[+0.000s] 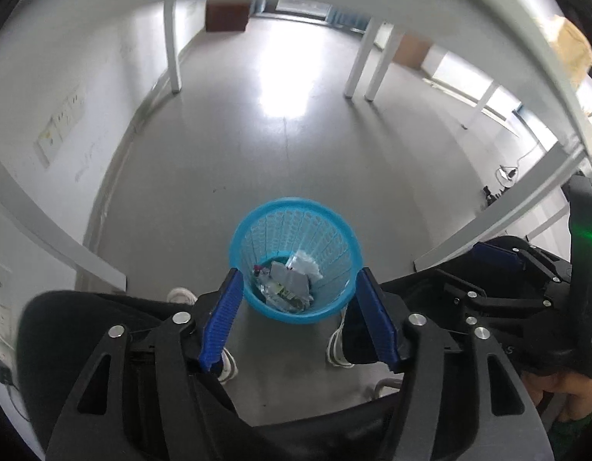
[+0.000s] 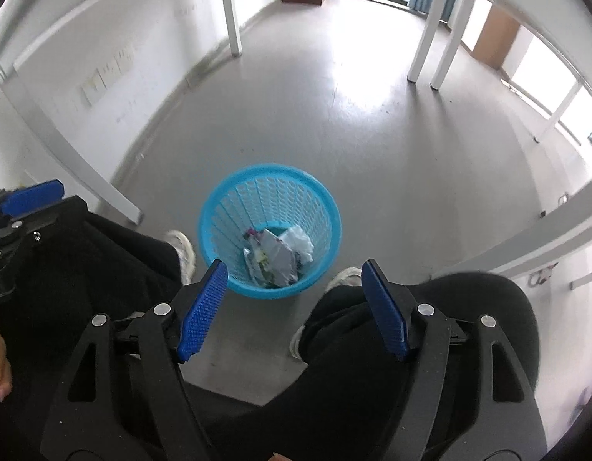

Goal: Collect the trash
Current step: 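Raise both tools back toward the remaining trash on the table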

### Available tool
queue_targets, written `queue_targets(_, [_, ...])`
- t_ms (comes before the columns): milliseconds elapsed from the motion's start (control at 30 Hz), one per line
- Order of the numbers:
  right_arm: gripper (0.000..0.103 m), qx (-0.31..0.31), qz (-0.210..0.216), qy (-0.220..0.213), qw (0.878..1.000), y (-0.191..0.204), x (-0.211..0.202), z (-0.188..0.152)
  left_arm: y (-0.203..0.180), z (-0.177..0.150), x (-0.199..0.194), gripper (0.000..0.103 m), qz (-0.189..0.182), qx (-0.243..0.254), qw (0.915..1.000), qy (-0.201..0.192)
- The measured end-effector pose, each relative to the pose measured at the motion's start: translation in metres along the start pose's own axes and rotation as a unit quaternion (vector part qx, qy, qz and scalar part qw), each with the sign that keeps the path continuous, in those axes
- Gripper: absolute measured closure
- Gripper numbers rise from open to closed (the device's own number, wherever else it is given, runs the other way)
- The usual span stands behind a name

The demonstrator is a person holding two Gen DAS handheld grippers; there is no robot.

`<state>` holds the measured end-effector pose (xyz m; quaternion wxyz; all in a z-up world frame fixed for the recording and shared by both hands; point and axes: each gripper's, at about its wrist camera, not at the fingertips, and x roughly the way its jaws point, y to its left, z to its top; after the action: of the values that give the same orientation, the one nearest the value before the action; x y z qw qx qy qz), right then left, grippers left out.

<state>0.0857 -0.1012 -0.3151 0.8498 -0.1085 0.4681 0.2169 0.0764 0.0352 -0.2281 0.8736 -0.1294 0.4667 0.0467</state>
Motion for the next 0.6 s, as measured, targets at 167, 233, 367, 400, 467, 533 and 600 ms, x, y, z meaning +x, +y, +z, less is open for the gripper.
queue_targets(167, [0.033,0.023,0.045,-0.037,0.998,-0.022,-0.044,-0.012,-0.011,0.004,-0.042,0.03,-0.006,0.014,0.9986,-0.051])
queue_targets(233, [0.03,0.041,0.052,-0.062,0.996,-0.033,-0.066,-0.009,-0.017,0.006,-0.055,0.026,0.0,0.031,0.9973,-0.066])
queue_targets(367, [0.023,0.016,0.06,-0.139,0.988,-0.031,-0.125,0.007,-0.029,0.019,-0.089,0.016,-0.013,0.072,0.9927,-0.096])
queue_targets(400, [0.021,0.008,0.059,-0.156,0.986,-0.03,-0.139,0.011,-0.032,0.024,-0.101,0.013,-0.021,0.082,0.9903,-0.111])
queue_targets(467, [0.018,0.005,0.059,-0.177,0.982,-0.034,-0.16,0.021,-0.035,0.032,-0.12,0.005,-0.022,0.088,0.9852,-0.145])
queue_targets(533, [0.016,0.011,0.053,-0.19,0.98,-0.039,-0.172,0.03,-0.035,0.042,-0.134,0.006,-0.02,0.092,0.9802,-0.174])
queue_targets(600, [0.013,0.017,0.05,-0.201,0.978,-0.048,-0.179,0.045,-0.033,0.055,-0.14,0.006,-0.016,0.089,0.9786,-0.185])
